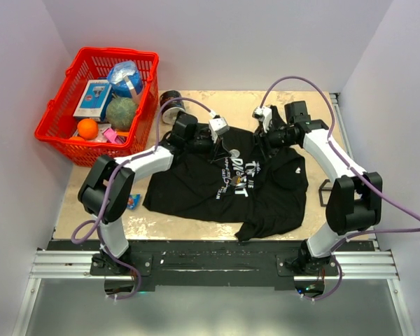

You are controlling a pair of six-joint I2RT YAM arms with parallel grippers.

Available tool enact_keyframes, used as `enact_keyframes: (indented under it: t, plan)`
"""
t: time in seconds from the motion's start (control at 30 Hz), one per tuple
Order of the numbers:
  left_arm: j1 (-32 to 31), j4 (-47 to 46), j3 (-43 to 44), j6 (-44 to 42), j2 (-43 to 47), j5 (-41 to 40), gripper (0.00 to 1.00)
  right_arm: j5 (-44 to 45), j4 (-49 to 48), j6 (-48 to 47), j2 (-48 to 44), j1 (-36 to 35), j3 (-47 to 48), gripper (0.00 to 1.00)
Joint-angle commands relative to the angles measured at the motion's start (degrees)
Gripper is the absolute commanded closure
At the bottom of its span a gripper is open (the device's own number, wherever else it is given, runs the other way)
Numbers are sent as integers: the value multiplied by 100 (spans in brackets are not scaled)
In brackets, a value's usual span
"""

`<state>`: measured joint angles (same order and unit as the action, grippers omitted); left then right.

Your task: Remove the brooch from the garment

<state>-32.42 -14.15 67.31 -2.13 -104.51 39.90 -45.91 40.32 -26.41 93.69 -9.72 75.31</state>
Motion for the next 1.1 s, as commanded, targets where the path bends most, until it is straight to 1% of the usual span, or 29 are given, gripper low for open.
enact_keyframes:
  t: [0.0,0.13,0.3,0.6,1.07]
  plan:
    - [210,473,291,-85,308,782,100,-382,-340,-161,-176,-162,256,45]
    - [245,904,458,-453,370,1011,100,-559,-226,-460,-176,-311,335,42]
    - [272,1186,511,-674,370,1239,100,-682,-208,-523,-140,-548,318,40]
    - [272,1160,608,-631,335,1371,100,-656,-472,-285,-35,-751,300,41]
    - [298,1222,670,-710,335,1503,100,-225,-709,-215,246,-927,406,41]
